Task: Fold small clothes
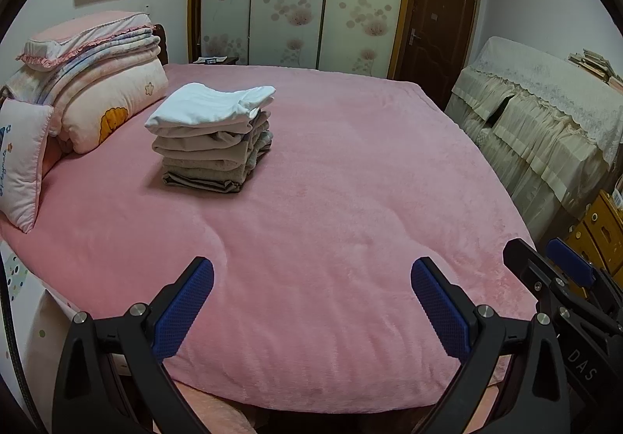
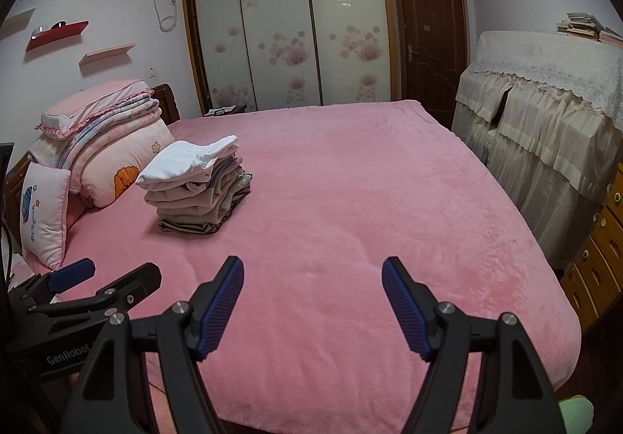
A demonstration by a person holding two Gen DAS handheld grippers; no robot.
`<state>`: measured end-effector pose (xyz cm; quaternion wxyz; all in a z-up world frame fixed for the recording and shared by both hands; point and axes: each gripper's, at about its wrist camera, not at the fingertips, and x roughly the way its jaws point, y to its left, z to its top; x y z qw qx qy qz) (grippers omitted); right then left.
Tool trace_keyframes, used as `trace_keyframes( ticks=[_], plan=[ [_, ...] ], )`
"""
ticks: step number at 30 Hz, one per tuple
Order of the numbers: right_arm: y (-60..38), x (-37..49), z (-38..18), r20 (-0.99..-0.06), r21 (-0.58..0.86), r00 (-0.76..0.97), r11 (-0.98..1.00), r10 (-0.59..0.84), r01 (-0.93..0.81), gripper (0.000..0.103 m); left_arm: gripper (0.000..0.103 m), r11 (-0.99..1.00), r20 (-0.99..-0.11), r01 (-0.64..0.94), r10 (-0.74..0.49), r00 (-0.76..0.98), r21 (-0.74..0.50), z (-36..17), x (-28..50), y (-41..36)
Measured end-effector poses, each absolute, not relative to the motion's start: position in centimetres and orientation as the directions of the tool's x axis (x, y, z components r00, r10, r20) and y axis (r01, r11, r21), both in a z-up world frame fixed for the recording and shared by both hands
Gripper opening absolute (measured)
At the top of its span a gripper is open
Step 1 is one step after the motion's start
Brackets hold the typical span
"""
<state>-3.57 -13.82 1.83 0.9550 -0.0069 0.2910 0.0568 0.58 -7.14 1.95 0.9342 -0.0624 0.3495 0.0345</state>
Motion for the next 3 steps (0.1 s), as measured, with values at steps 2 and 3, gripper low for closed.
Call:
trace_keyframes(
  ticks=[2, 3],
  plan=[
    [-13.81, -3.58, 1.83, -0.556, 0.02, 0.825, 0.993, 0.104, -0.112, 0.074, 0.1, 0.99, -0.659, -0.108, 0.021, 0.752, -0.091, 1.92, 0.51, -7.23],
    [-13.81, -3.58, 1.81, -0.556, 0.019, 0.825, 0.993, 0.104, -0.112, 0.074, 0.1, 0.99, -0.659, -0.108, 0.022, 0.752, -0.091, 1.91, 0.52, -7.23]
  ],
)
